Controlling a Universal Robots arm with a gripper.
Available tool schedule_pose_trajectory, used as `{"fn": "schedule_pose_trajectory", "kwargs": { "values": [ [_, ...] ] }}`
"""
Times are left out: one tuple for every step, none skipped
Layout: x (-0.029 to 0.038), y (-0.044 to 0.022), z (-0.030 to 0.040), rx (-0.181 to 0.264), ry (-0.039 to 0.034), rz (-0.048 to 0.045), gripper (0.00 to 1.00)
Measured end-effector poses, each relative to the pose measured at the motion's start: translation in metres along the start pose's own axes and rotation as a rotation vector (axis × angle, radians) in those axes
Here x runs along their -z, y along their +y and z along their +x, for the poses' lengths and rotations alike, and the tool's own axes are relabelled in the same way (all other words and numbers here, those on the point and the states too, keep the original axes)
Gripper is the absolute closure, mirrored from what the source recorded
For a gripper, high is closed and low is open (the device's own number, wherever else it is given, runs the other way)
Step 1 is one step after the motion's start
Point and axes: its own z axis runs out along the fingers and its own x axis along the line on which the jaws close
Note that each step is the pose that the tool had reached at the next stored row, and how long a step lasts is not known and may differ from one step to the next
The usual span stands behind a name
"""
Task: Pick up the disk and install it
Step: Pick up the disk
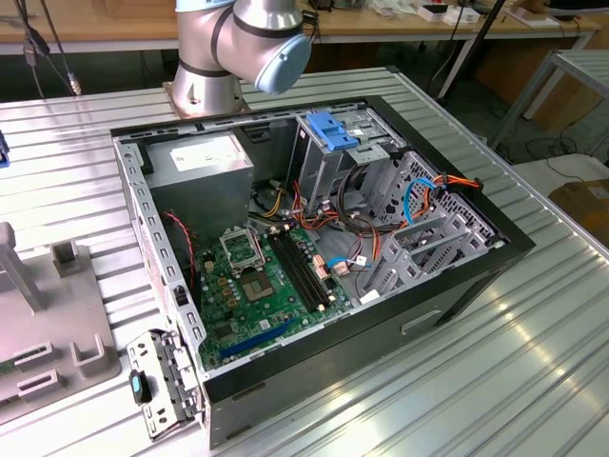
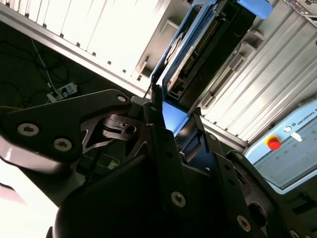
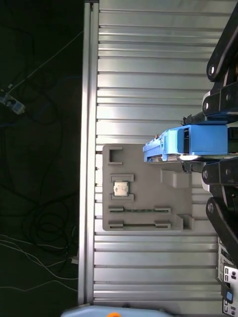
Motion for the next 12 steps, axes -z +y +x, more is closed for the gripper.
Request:
{"fn": "schedule_pose_trajectory", "kwargs": {
  "values": [
    [0.0001,-0.0026,0.0001,0.001,-0.0004,-0.0002,0.64],
    [0.0002,-0.0047,0.0001,0.001,-0.0006,-0.0004,0.64],
    [0.0002,-0.0066,0.0001,0.001,-0.0009,-0.0005,0.64],
    [0.0003,-0.0084,0.0001,0.002,-0.0012,-0.0007,0.64],
    [0.0004,-0.0115,0.0002,0.002,-0.0017,-0.0009,0.64],
    [0.0007,-0.0139,0.0002,0.003,-0.0026,-0.001,0.64],
    [0.0009,-0.0154,0.0002,0.003,-0.0032,-0.001,0.64],
    [0.0009,-0.0165,0.0003,0.004,-0.0036,-0.001,0.64],
    [0.001,-0.0185,0.0003,0.004,-0.0042,-0.0011,0.64],
    [0.001,-0.0197,0.0003,0.005,-0.0043,-0.0011,0.64],
    [0.001,-0.0205,0.0003,0.005,-0.0044,-0.0011,0.64],
    [0.001,-0.0207,0.0003,0.005,-0.0043,-0.0011,0.64]
  ]
}}
